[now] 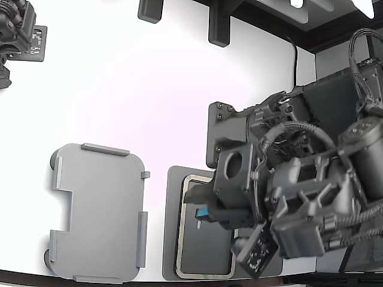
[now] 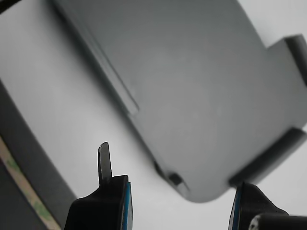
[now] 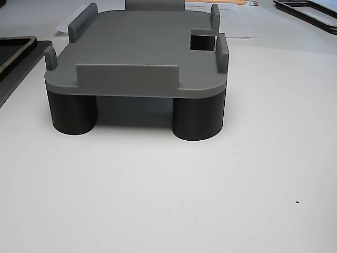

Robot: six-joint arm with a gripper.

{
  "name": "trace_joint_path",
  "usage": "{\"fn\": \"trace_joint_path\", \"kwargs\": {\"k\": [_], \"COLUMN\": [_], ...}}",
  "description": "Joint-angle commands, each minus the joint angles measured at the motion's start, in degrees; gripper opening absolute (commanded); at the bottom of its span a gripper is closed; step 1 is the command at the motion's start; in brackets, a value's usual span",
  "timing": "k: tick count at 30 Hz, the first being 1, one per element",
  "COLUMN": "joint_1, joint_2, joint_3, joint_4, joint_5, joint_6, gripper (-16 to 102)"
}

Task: Move top rectangular frame to the holder.

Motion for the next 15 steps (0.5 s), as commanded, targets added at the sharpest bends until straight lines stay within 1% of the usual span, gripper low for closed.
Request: {"fn": "trace_joint_path", "kwargs": {"k": [1,3,5,6,10,15], "joint_1": [4.13,5.80,7.12,7.65,10.46,14.15], "joint_2": [-3.08,-5.19,-6.86,-7.73,-11.16,-15.47], "joint_3": [-2.37,-1.85,-1.05,-0.79,-0.88,-1.32], "joint_4": [-0.62,-1.32,-1.93,-2.02,-1.76,-1.93], "joint_5": [0.88,0.35,-0.44,-1.05,-3.25,-3.34], "joint_6": [0.44,0.88,1.41,1.58,3.16,3.69], "gripper": [81,83,97,100,100,100]}}
